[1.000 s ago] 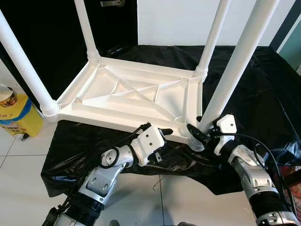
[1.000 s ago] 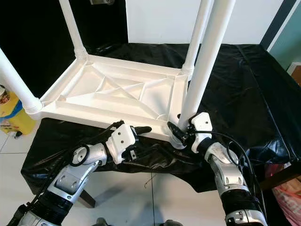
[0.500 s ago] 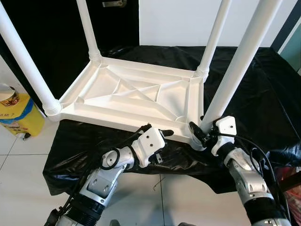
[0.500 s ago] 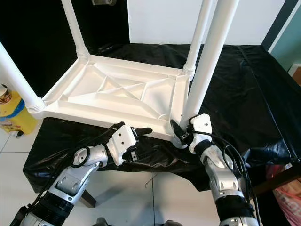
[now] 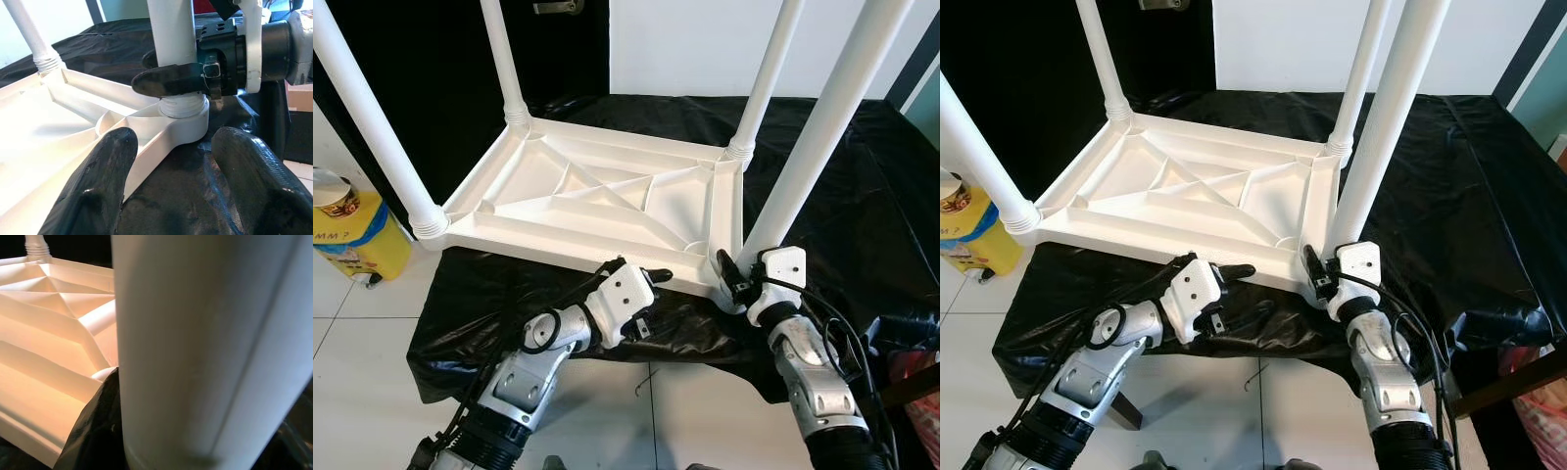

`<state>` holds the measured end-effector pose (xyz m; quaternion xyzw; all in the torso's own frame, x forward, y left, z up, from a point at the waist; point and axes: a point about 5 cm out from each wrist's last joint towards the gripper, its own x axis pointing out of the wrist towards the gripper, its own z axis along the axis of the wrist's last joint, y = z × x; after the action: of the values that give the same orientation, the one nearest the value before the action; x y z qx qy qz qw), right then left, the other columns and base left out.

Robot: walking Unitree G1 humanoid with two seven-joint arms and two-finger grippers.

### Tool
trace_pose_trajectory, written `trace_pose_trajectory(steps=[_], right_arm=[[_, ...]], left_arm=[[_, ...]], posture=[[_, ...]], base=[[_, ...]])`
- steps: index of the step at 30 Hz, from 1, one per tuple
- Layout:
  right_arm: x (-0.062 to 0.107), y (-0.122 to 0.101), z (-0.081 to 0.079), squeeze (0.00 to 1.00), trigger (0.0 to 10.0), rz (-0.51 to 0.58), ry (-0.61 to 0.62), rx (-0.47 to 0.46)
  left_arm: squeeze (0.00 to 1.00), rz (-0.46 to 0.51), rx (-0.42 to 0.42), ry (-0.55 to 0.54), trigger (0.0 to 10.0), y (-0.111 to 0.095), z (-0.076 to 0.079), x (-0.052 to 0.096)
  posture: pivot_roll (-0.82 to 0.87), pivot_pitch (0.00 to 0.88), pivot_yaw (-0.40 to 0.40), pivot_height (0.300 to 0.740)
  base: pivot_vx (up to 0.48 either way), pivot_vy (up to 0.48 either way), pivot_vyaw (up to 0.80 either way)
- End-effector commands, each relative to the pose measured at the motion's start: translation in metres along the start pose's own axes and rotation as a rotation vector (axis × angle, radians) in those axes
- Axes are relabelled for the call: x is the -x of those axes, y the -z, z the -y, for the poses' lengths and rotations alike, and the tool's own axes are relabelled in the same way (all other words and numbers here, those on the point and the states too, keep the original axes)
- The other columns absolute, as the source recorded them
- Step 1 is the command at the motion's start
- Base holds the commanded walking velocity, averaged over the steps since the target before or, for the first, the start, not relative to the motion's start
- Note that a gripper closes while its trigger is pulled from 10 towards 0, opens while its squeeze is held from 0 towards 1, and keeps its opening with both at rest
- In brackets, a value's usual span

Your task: Building children table

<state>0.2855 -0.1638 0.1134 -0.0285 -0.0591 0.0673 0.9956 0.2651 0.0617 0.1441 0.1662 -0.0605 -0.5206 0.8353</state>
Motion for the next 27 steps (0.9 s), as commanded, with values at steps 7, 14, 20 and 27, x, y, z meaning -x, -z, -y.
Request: trace_pose_trajectory(steps=[7,14,20,27], right_arm=[[0.017,0.022,0.001,0.0,10.0,-0.118,0.159,0.025],[0.015,0.018,-0.009,0.0,10.0,-0.097,0.16,0.019],[0.009,0.012,-0.011,0.0,10.0,-0.074,0.179,0.021],[0.008,0.009,-0.014,0.0,10.0,-0.066,0.233,0.009]], left_arm=[[0.0,-0.011,0.018,-0.084,10.0,0.006,-0.003,0.0],[0.0,-0.014,0.012,-0.096,10.0,0.006,-0.011,0.001],[0.0,-0.012,-0.009,-0.101,10.0,0.004,-0.017,0.0],[0.0,-0.002,-0.027,-0.098,10.0,0.001,-0.018,-0.004]], posture=[[-0.06,0.033,-0.039,0.74],[-0.07,0.03,-0.026,0.74],[-0.07,0.026,-0.034,0.74],[-0.1,0.025,-0.043,0.74]], base=[[0.0,0.0,0.0],[0.0,0.0,0.0],[0.0,0.0,0.0],[0.0,0.0,0.0]])
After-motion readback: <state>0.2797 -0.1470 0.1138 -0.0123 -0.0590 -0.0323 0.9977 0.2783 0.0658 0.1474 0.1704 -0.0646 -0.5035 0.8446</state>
